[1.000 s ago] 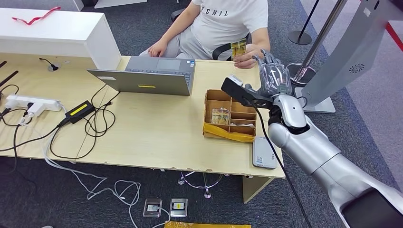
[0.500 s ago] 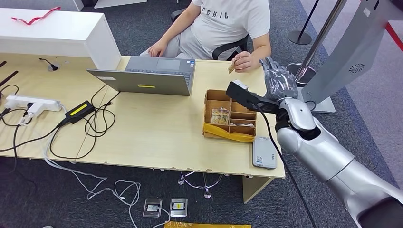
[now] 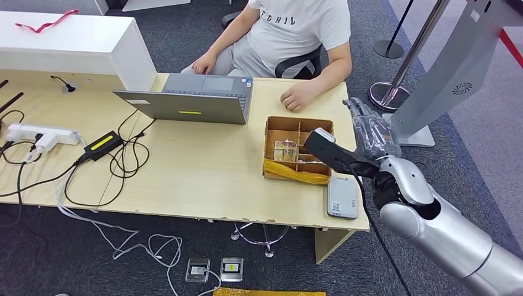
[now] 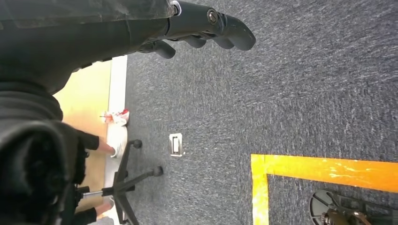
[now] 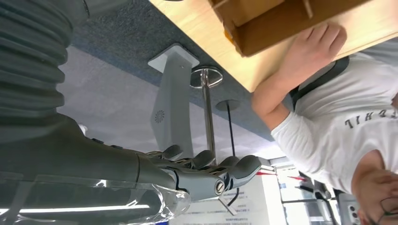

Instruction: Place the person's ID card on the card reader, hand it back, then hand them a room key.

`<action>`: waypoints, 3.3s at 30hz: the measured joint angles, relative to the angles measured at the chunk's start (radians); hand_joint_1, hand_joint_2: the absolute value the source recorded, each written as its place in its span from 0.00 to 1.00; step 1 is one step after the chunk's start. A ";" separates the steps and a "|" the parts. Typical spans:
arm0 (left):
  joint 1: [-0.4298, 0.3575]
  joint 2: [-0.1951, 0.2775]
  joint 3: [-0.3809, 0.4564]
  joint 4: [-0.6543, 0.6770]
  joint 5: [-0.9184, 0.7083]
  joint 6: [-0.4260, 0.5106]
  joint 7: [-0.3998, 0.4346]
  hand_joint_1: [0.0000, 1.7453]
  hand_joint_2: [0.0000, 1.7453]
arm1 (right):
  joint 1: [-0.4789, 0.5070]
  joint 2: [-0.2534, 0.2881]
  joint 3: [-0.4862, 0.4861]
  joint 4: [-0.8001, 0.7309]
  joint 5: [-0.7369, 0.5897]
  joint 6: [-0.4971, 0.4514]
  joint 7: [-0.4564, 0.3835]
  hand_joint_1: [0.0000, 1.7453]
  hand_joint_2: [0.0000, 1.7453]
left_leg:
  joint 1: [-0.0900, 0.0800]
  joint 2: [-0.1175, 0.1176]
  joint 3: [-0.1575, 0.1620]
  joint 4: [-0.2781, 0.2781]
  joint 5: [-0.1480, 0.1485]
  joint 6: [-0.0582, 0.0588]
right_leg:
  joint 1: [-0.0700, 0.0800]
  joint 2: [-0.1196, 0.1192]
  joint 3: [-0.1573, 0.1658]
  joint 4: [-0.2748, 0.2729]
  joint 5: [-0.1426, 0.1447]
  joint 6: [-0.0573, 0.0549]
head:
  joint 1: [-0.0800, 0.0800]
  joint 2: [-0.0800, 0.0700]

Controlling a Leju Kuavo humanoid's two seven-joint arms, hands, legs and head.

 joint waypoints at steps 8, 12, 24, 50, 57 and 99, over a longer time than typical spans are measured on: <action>-0.001 0.000 0.004 0.000 0.005 0.009 -0.009 0.00 0.00 | 0.062 -0.005 0.028 -0.009 0.041 -0.040 -0.020 0.00 1.00 | 0.000 0.000 -0.001 0.000 0.000 0.000 | 0.000 0.000 0.000 0.000 0.000 0.000 | 0.000 0.000; -0.001 0.000 0.012 0.000 0.010 0.008 0.002 0.00 0.00 | 0.082 -0.002 0.036 -0.003 0.038 -0.064 -0.051 0.00 1.00 | 0.000 0.000 -0.001 0.000 0.000 0.000 | 0.000 0.000 0.000 0.000 0.000 0.000 | 0.000 0.000; 0.007 -0.003 0.049 0.000 0.081 -0.004 0.010 0.00 0.00 | 0.120 0.056 0.037 0.075 0.035 -0.103 -0.119 0.00 1.00 | 0.000 0.000 -0.001 0.000 0.000 0.000 | 0.000 -0.001 0.000 0.000 0.000 0.000 | 0.000 0.000; 0.011 -0.009 0.090 0.000 0.033 -0.005 0.013 0.00 0.00 | 0.118 0.232 0.022 0.374 0.070 -0.144 -0.232 0.00 1.00 | 0.000 0.000 -0.001 0.000 0.000 0.000 | 0.000 -0.001 0.000 0.000 0.000 0.000 | 0.000 0.000; 0.011 -0.009 0.087 0.000 0.016 -0.012 0.016 0.00 0.00 | 0.116 0.252 0.022 0.424 0.075 -0.163 -0.241 0.00 1.00 | 0.000 0.000 -0.001 0.000 0.000 0.000 | 0.000 -0.001 0.000 0.000 0.000 0.000 | 0.000 0.000; -0.008 -0.011 0.037 0.000 -0.035 -0.003 0.057 0.00 0.00 | 0.111 0.314 0.023 0.587 0.141 -0.186 -0.252 0.00 1.00 | 0.000 0.000 -0.001 0.000 0.000 0.000 | 0.000 0.000 0.000 0.000 0.000 0.000 | 0.000 0.000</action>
